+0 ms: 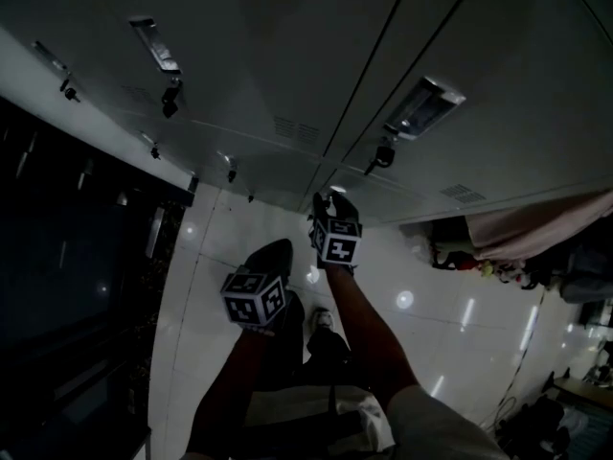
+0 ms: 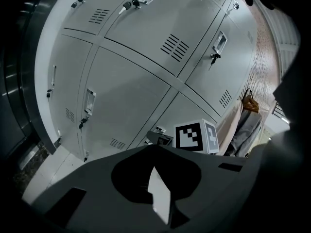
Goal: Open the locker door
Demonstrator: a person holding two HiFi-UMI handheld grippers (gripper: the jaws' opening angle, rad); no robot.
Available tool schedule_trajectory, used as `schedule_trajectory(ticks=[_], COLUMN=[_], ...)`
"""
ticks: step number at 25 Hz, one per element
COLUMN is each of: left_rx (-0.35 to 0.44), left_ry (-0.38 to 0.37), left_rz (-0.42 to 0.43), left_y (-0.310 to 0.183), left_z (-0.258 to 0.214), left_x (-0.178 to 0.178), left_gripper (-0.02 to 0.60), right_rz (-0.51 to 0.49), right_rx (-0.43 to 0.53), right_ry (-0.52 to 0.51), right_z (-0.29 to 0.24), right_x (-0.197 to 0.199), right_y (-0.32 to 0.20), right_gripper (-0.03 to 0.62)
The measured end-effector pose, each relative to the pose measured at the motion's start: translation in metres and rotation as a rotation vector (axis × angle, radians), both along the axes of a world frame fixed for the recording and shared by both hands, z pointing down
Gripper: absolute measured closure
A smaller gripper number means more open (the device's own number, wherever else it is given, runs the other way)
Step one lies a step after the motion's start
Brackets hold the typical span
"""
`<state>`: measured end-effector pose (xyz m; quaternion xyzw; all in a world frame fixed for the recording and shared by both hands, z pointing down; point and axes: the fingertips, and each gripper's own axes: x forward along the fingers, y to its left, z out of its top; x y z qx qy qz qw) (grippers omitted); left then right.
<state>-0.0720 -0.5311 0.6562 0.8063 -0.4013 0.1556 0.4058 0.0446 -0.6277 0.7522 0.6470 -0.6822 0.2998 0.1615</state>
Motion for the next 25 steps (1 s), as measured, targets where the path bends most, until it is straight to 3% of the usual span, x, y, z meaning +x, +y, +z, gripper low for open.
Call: schedule_trajectory(ticks=[11, 25], left_rx=[-0.019, -0.037], left_ry=[0.009, 0.011], left_rz=[-0.041, -0.067], left_y=[-0.005, 0.035], left_z=[0.006, 0.002], left_x=[-0.017, -0.011], left_gripper=[0.583, 0.583], right_rz=[0.007, -0.072], right_rx=[-0.028, 0.016], right_ry=[0.051, 0.074], right_z=[0.005, -0.005], right_x=[-0.005, -0.026], right_y=[-0.003, 0.069], right_gripper=[0.363, 0.372])
